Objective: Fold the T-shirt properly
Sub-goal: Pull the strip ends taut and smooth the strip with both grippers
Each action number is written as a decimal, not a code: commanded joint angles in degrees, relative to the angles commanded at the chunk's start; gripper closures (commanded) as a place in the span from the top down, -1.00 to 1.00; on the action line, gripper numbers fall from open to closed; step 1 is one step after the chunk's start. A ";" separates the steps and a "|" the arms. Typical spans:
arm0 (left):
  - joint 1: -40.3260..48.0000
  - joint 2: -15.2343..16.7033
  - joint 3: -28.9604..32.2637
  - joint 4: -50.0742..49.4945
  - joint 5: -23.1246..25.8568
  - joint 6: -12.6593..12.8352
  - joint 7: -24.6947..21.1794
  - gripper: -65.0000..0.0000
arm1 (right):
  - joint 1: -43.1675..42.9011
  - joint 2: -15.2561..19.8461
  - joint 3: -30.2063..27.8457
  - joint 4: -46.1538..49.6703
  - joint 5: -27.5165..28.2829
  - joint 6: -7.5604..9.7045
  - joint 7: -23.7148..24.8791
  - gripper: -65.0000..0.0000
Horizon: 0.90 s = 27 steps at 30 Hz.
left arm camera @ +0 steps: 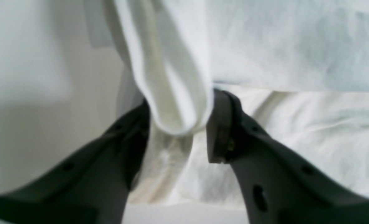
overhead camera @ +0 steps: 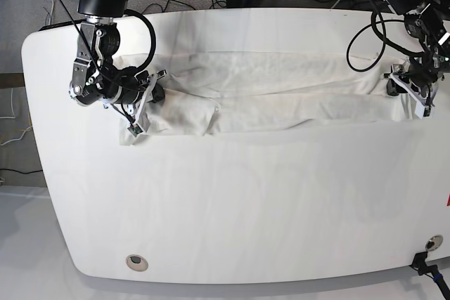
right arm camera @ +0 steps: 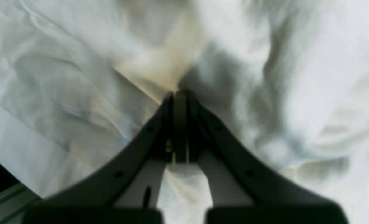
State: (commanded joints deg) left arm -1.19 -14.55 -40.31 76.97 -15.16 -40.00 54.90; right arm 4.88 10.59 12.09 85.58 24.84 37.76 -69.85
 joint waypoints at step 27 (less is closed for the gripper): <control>5.01 4.13 9.76 17.58 0.35 0.00 -7.21 -0.72 | 0.00 -0.09 0.00 0.00 0.00 0.00 0.00 -1.00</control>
State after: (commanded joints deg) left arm 3.82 -10.42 -30.55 94.55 -14.81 -40.00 47.69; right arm 4.88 10.51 12.09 85.58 24.84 37.76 -69.85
